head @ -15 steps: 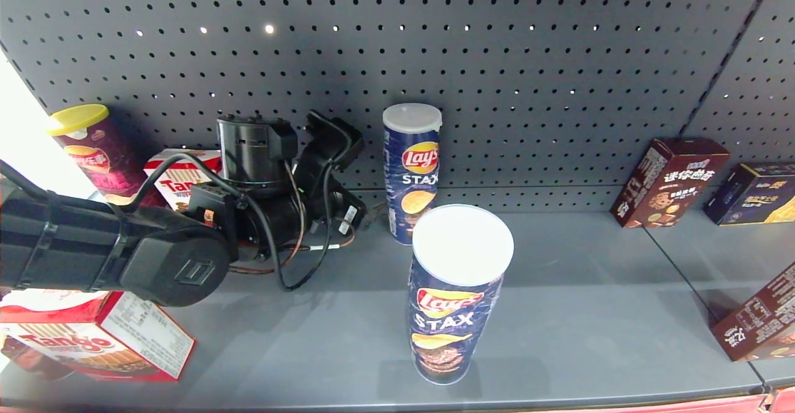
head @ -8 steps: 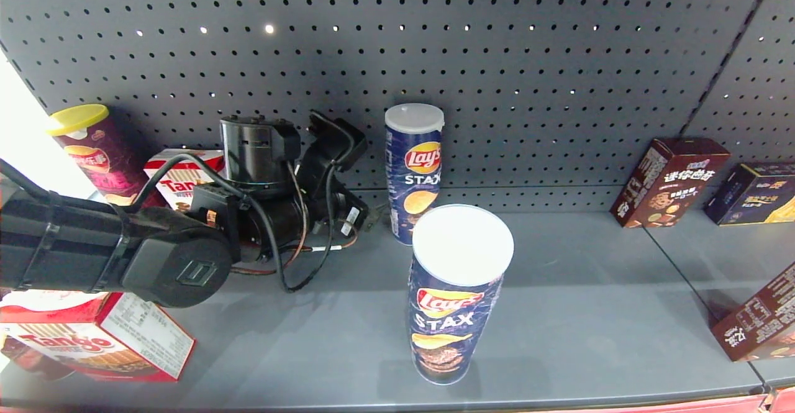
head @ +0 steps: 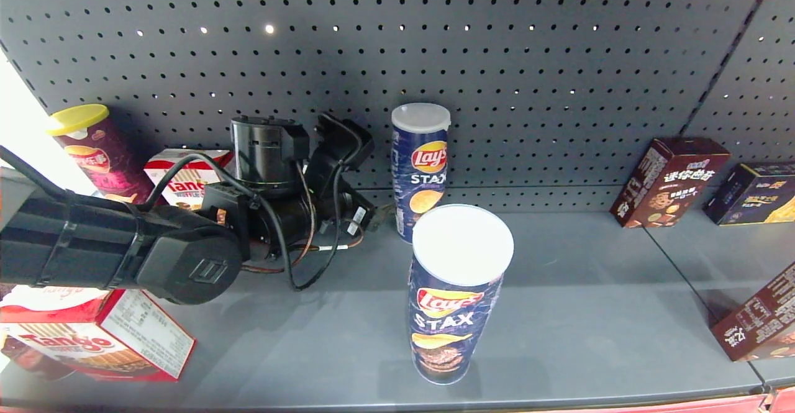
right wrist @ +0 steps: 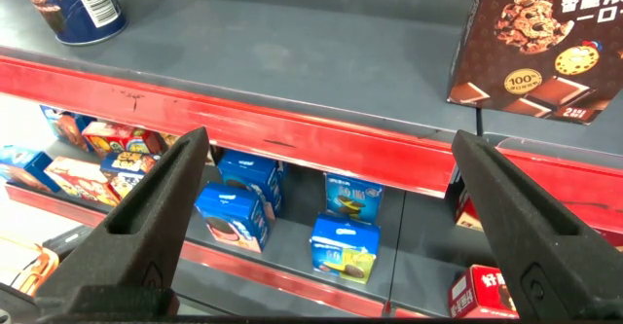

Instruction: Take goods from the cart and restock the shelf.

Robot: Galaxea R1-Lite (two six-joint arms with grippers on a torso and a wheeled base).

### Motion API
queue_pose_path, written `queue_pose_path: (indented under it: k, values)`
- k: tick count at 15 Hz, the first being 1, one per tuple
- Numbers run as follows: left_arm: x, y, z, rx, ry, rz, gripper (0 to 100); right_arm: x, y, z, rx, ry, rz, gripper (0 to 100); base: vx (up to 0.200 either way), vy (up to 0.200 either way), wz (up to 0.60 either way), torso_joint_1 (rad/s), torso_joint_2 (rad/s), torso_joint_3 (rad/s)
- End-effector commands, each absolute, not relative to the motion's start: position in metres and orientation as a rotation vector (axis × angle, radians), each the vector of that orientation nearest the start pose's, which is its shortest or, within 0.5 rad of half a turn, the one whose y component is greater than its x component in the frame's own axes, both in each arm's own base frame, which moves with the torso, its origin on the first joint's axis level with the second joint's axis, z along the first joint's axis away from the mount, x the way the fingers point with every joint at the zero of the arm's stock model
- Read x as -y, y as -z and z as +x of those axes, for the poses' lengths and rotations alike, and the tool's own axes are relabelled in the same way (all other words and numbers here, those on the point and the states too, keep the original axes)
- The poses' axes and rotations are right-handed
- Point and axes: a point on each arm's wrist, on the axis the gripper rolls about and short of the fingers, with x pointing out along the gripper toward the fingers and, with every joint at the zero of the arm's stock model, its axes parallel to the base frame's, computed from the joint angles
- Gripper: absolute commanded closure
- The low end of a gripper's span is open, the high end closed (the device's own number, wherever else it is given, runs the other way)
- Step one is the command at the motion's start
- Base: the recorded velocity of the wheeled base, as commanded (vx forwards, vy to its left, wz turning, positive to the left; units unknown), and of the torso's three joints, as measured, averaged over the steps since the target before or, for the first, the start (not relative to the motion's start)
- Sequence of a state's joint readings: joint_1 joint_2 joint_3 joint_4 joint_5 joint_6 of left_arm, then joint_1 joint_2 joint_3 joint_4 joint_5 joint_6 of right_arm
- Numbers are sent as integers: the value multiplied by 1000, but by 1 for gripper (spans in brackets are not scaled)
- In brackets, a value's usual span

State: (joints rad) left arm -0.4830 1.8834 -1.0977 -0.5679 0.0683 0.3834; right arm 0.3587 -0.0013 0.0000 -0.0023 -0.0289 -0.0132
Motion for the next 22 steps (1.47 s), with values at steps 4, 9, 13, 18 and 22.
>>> queue_pose_path:
  k: [4,9,13,18,22]
  values:
    - [173,-189,330,-137,451,436,0,9,-76,-21,5,-330,-13,0,0,0,0,0,0,0]
    - [162,-210,320,-89,430,419,0,9,-76,-21,5,-330,-13,0,0,0,0,0,0,0]
    - [154,-255,283,37,442,364,0,9,-76,-21,4,-330,-13,0,0,0,0,0,0,0]
    - [131,-294,215,161,497,237,0,9,-76,-21,4,-330,-13,0,0,0,0,0,0,0]
    - [103,-308,156,260,518,200,0,9,-76,-21,5,-330,-13,0,0,0,0,0,0,0]
